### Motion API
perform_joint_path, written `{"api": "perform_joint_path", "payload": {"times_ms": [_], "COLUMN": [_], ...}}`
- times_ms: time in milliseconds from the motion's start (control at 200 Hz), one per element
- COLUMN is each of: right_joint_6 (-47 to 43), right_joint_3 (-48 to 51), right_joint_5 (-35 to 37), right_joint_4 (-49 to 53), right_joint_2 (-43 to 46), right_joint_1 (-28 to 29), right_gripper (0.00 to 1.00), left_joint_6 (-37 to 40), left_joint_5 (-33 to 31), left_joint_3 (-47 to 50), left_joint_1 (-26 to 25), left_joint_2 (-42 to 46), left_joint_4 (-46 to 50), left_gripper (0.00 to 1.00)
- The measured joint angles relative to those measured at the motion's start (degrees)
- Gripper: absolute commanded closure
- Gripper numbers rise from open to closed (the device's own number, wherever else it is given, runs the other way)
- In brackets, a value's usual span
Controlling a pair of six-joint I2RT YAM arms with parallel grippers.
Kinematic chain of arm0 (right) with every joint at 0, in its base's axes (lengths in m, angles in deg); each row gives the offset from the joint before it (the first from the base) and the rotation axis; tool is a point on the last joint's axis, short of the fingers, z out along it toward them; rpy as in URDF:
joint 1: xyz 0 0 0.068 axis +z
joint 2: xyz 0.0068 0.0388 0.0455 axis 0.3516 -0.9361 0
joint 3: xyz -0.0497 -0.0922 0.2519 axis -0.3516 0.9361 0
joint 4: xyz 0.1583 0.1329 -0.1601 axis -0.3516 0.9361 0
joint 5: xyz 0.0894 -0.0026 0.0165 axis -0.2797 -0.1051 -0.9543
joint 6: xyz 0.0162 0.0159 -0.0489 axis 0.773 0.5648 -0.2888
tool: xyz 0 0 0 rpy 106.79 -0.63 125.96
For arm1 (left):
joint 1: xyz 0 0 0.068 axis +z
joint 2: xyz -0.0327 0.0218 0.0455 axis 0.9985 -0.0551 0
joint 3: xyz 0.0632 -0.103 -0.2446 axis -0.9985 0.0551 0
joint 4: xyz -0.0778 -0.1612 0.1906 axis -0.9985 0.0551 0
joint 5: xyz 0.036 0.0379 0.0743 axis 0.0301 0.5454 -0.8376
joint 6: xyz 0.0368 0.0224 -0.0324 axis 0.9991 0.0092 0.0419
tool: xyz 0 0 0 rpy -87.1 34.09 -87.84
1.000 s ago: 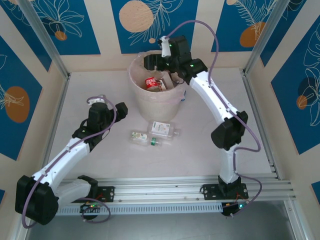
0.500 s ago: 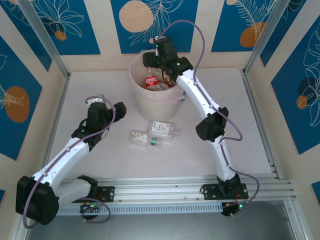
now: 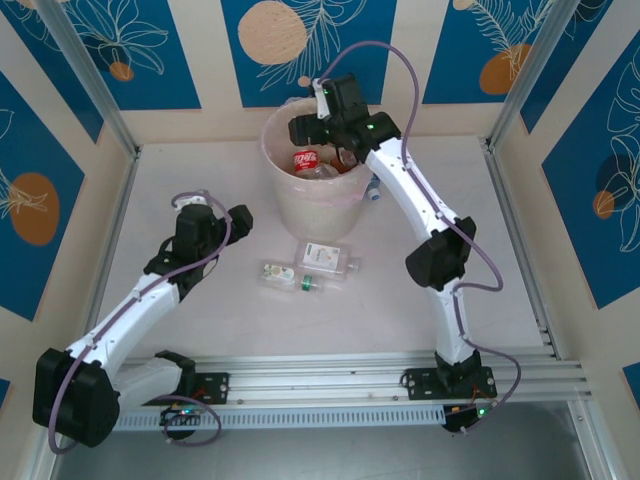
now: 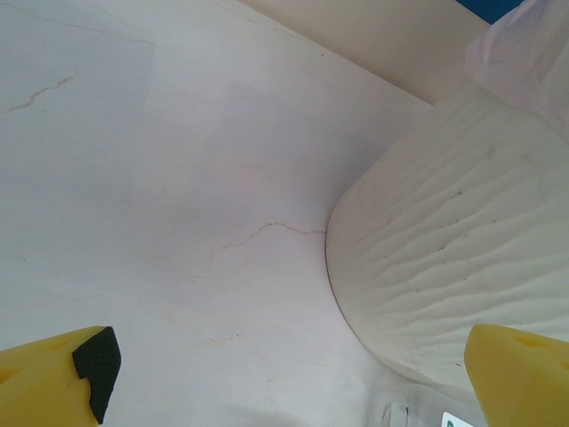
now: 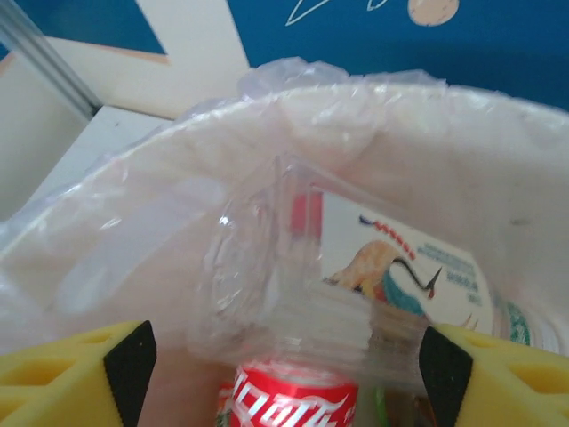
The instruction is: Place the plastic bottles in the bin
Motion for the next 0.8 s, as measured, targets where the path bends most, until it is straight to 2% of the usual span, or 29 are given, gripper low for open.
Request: {"api": "perform_joint_path", "payload": {"times_ms": [215, 325, 410, 575, 800], "right_joint_6": [-0.1, 1.7, 3.3, 5.1, 6.3], "right_joint_3": [17.0, 25.6, 30.5, 35.0, 34.3], "right_joint_5": [-4.4, -5.2, -5.3, -5.0, -8.3], "right_joint_4": [-6.6, -10.9, -12.9, -12.9, -10.6], "right_joint_2": [17.5, 25.6, 28.6, 26.4, 15.4], "right_joint_1": [-3.5, -9.2, -14.5, -22.7, -26.8], "right_gripper": [0.06, 0.06, 0.05, 0.03, 0.0], "left_joint_6": [0.0, -0.2, -0.5, -1.1, -2.1], "left_joint_5": [0.9, 1.3, 1.8, 2.3, 2.9], "left_joint_3": [0.0, 0.0, 0.0, 0.0, 0.0], "left_joint_1": [0.0, 0.0, 0.1, 0.1, 0.1], "left_joint_2": [-1.3, -2.4, -3.0, -3.1, -3.8], "left_joint_4": [-0.1, -0.1, -0.1, -0.2, -0.4], "left_gripper": [0.0, 0.0, 0.0, 0.0, 0.0]}}
